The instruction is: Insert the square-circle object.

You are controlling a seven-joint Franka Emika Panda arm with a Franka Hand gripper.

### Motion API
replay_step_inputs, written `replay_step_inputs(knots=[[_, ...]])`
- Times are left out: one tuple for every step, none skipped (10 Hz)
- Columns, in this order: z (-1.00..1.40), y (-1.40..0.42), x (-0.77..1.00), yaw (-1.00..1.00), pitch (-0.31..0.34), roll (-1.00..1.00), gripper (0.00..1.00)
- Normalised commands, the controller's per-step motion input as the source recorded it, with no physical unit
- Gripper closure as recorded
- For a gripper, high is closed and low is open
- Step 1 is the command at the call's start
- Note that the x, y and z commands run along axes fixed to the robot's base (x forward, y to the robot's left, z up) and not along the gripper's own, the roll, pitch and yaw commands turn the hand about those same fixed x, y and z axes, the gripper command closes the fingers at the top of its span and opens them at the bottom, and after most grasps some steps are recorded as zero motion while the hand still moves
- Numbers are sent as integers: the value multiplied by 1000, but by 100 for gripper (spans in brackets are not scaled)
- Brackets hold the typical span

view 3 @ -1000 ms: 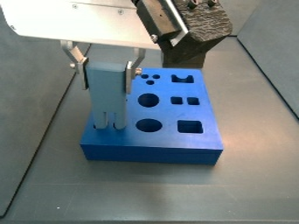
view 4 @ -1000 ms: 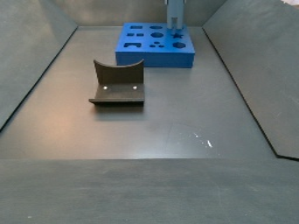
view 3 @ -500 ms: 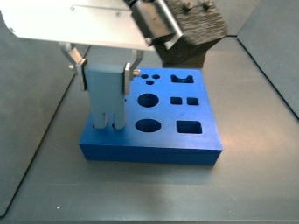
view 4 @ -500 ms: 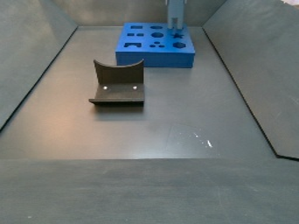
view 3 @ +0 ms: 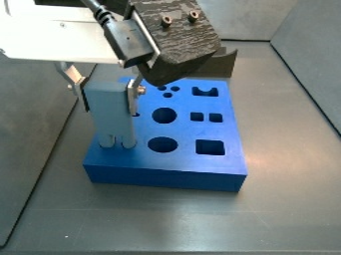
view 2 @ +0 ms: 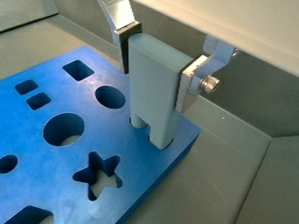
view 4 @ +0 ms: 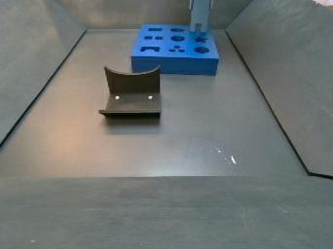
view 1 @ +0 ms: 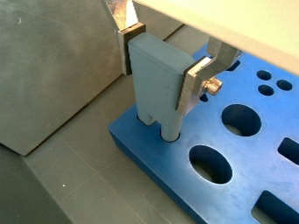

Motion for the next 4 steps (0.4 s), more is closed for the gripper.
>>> replay_step_inputs(knots=[[-277, -111, 0, 0, -60, 224, 100], [-166, 0, 0, 0, -17, 37, 100], [0, 0, 3, 0, 30, -13, 100], [0, 0, 0, 0, 0, 0, 100]])
